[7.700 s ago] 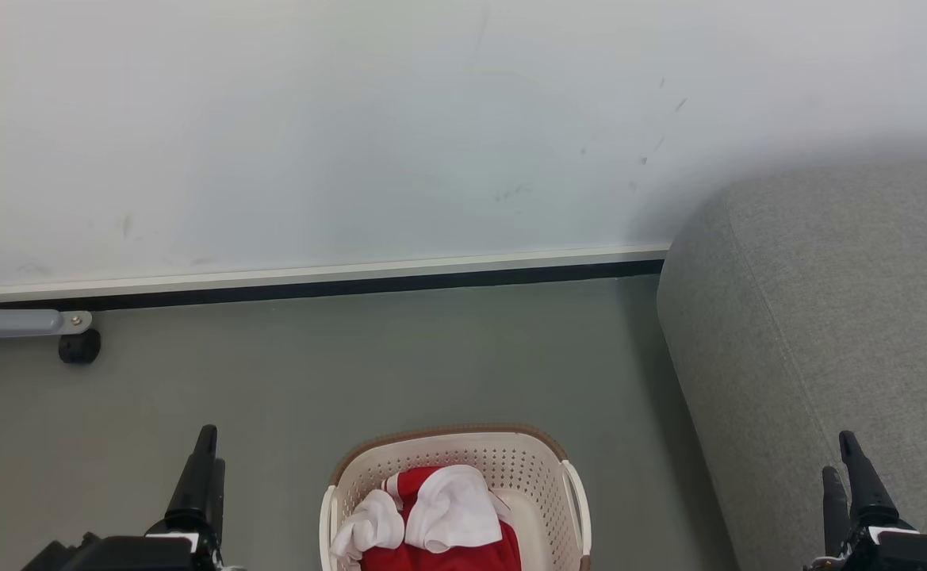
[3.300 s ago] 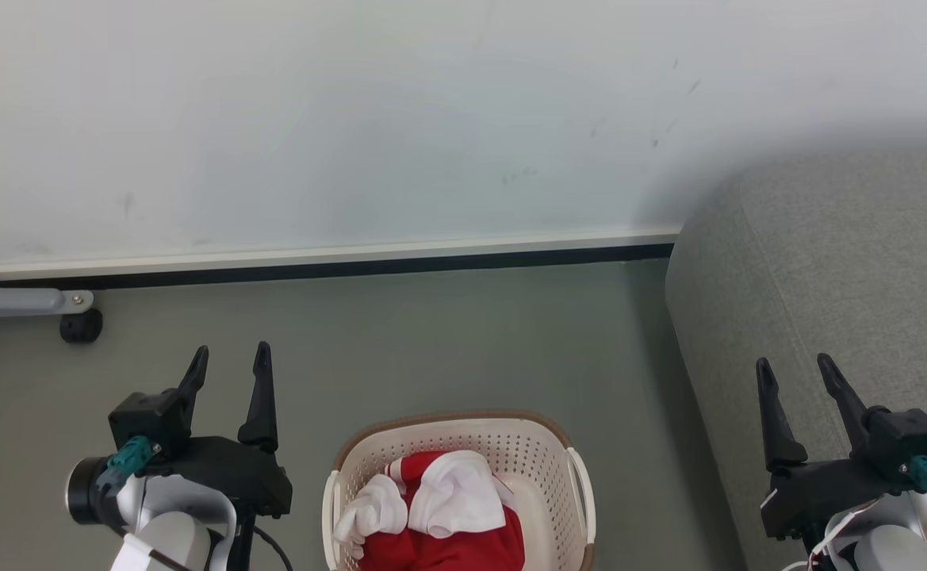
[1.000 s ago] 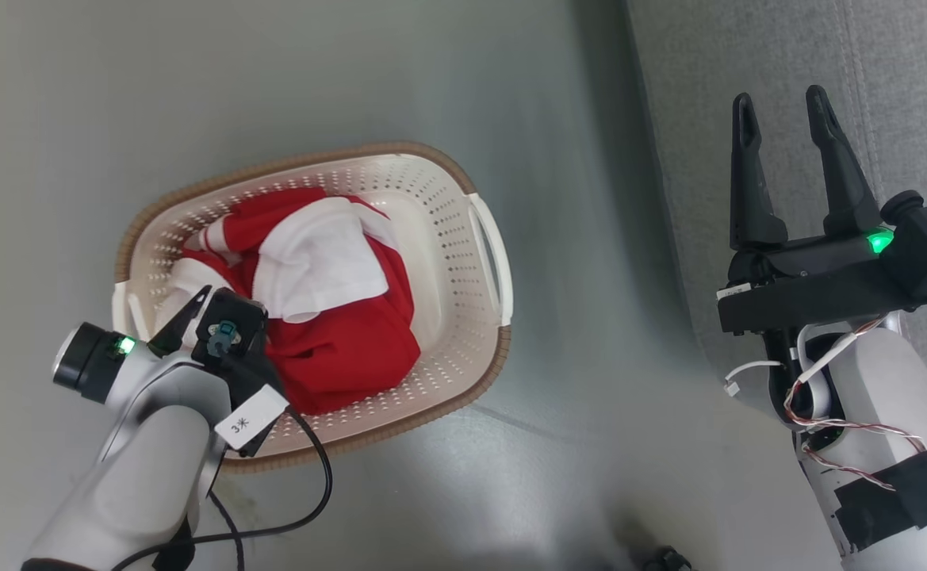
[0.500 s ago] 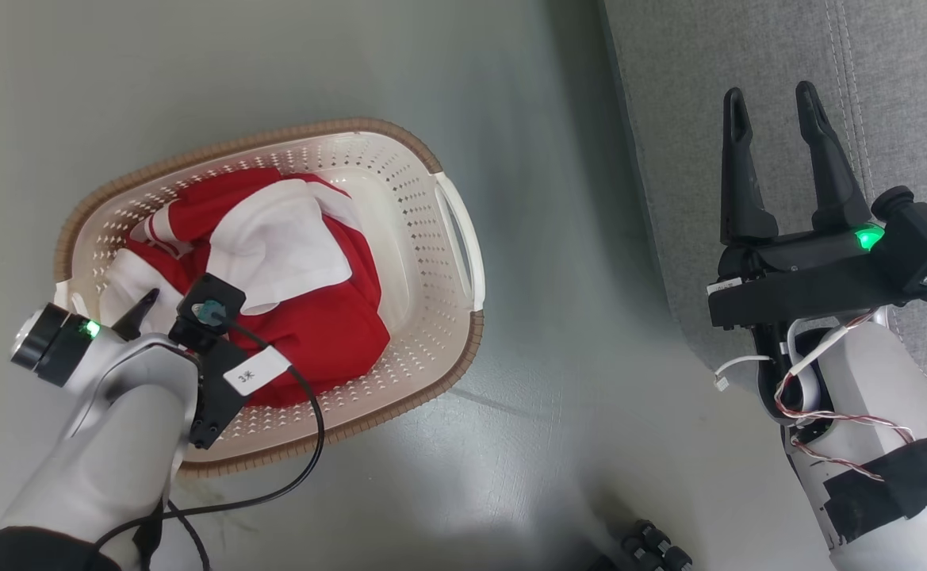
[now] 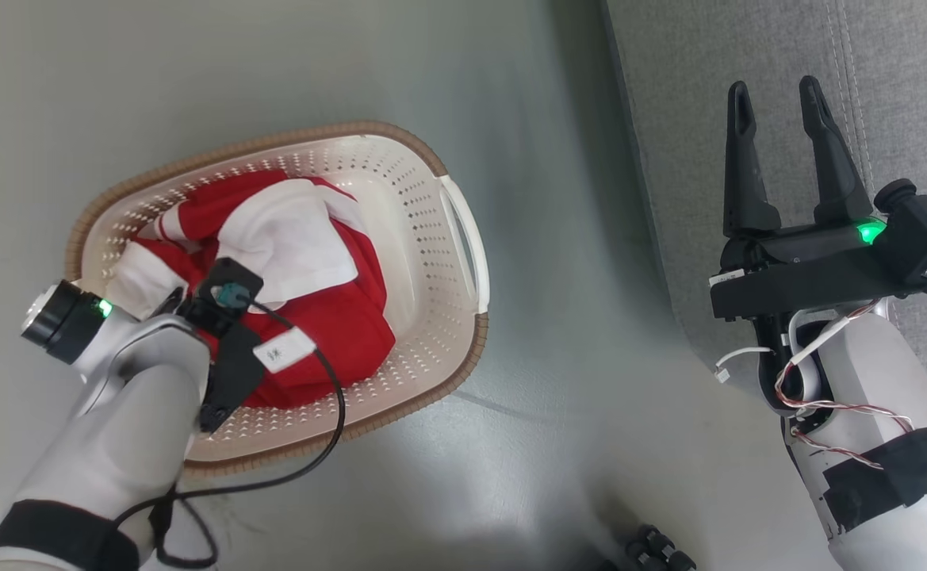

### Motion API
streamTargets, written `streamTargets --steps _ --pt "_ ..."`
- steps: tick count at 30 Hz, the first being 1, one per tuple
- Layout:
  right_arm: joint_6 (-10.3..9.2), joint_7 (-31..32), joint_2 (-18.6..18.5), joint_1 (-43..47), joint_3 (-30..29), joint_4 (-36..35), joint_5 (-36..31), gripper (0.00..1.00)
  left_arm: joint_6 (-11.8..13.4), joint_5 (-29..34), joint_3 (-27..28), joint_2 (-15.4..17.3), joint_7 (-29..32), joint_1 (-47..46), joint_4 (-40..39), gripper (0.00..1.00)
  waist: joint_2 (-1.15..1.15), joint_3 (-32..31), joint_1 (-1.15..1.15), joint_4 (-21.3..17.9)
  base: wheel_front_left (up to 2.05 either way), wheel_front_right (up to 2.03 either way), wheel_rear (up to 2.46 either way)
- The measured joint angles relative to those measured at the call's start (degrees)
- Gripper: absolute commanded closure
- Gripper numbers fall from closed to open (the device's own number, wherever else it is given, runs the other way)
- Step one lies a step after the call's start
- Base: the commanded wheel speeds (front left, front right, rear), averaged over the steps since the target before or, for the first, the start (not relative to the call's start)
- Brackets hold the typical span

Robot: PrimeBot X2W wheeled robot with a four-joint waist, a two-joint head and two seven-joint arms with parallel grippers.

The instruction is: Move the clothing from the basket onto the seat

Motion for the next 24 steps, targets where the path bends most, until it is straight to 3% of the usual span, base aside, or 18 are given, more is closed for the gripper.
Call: streamTargets --steps 10,16,24 --pt "0.70 -0.32 -0.97 0.03 0.04 1.85 -0.62 0.00 0.03 -6.10 5.75 -4.03 -4.86 -0.23 0.24 1.00 0.00 -2.89 0.00 1.73 0.00 0.00 0.00" --pt "1.27 -0.49 -2.66 0.43 -0.16 2.63 -1.25 0.00 0.02 -11.03 9.32 -8.69 -9.72 0.90 0.21 1.00 -0.01 -6.02 0.00 4.50 0.00 0.00 0.00" --pt "2.02 -0.54 -2.87 1.90 0.60 3.98 -1.60 0.00 -0.51 -16.62 13.83 -9.85 -15.34 3.74 -0.32 1.00 -0.02 -10.19 0.00 7.34 0.00 0.00 0.00"
